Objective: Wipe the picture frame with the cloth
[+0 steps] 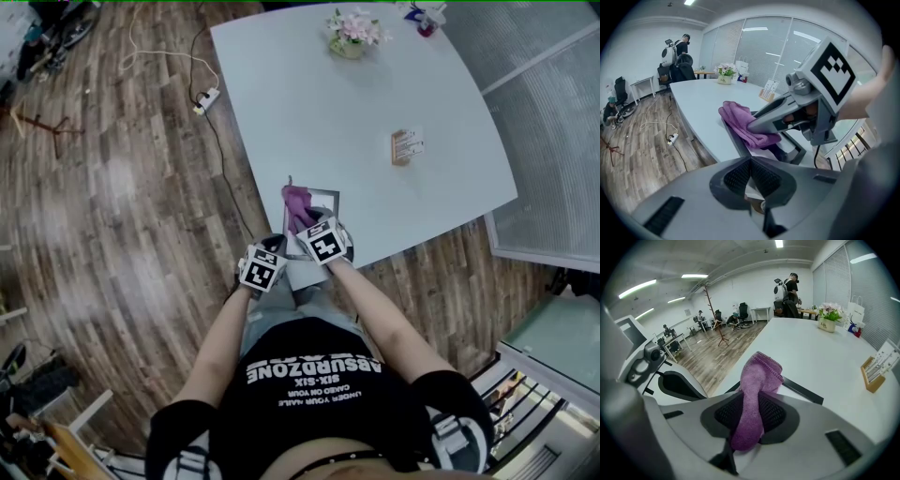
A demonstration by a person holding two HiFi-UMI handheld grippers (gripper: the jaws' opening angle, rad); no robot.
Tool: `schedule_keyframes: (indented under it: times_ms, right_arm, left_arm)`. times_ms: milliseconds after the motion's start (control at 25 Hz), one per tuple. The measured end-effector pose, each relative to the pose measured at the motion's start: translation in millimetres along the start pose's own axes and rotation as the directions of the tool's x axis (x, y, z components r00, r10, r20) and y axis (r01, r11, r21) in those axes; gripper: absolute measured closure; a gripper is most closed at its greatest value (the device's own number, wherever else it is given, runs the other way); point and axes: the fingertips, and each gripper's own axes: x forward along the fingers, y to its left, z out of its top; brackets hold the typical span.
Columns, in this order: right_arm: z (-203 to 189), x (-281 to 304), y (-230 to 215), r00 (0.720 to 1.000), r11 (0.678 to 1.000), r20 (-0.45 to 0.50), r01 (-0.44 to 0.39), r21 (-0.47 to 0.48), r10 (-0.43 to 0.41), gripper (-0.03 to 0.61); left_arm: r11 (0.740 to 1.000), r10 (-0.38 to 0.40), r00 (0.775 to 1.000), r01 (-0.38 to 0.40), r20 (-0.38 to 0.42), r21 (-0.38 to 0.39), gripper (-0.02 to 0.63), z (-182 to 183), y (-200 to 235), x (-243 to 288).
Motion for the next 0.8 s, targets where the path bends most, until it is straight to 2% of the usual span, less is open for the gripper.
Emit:
schedule_keyframes:
  times_ms: [560, 800]
  right_arm:
    - [-28, -28, -48, 0.997, 0.994, -0.014, 0.076, 0.08, -0.075, 0.468]
    - [-34, -36, -56, 0.997, 0.993, 0.01, 0.077, 0.089, -0.078, 0.466]
  left_arm:
    - [1.0, 0.031, 1.0, -0.031, 0.004, -0.001, 0.598, 0, 1, 1]
    - [0.999, 0.043, 0.999, -0.043, 0.004, 0.003, 0.598, 0, -2, 2]
